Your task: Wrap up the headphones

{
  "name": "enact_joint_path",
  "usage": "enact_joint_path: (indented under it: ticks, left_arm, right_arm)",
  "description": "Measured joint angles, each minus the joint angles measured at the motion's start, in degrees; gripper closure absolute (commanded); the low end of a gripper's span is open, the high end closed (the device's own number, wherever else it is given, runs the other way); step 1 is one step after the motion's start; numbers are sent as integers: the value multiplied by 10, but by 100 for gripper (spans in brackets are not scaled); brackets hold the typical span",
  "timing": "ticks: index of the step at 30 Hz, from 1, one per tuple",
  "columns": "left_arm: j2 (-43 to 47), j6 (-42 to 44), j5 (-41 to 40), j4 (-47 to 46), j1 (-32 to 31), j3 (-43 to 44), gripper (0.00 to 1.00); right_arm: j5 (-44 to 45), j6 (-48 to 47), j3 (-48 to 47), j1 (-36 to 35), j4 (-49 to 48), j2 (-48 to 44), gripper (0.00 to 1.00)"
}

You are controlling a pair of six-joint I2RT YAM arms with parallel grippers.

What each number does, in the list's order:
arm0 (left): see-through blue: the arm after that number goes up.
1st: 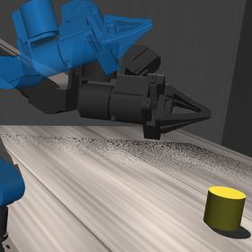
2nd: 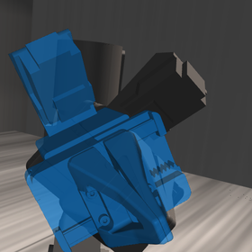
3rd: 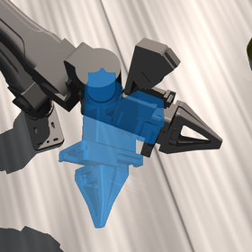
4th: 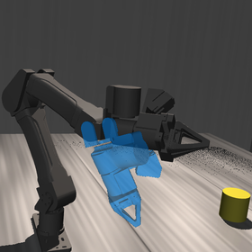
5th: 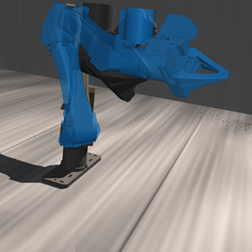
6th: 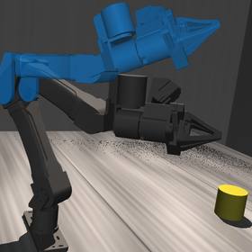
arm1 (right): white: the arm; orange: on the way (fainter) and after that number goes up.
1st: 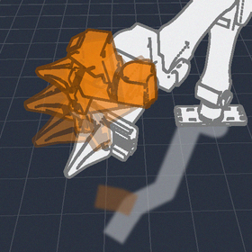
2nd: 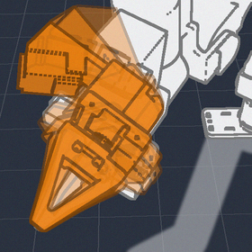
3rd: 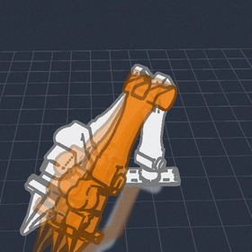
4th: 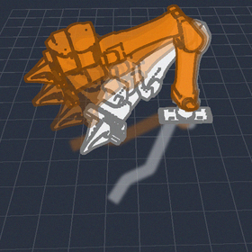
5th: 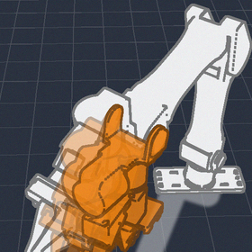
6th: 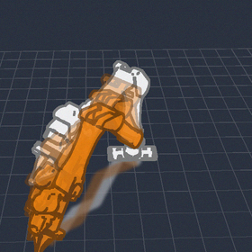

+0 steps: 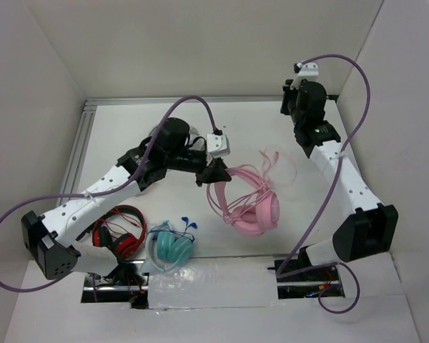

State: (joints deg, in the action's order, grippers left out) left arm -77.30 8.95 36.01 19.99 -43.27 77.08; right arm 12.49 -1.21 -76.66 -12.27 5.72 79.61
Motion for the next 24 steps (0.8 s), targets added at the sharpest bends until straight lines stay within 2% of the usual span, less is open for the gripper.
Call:
enact_joint_path:
  ticks: [5, 9, 13, 18, 21, 24]
  left_arm:
    - [14, -2, 48, 11, -5, 24, 100]
    - [25, -23, 52, 22, -5, 73, 100]
    - [21, -86, 40, 39, 2, 153, 100]
    - [11, -175, 48, 49, 45, 231, 100]
    - [10, -221, 59, 55, 77, 235, 100]
    - [9, -264, 79, 61, 113, 221, 100]
  right_arm:
    - [-68, 33, -23, 3, -9, 45, 75]
    - [-152, 47, -23, 3, -18, 70, 72]
    - [-197, 50, 9, 3, -25, 67, 70]
    - [-216, 73, 81, 13, -24, 41, 65]
    - [-251, 116, 99, 59, -24, 21, 57]
    - [-309, 158, 120, 144, -47, -22, 49]
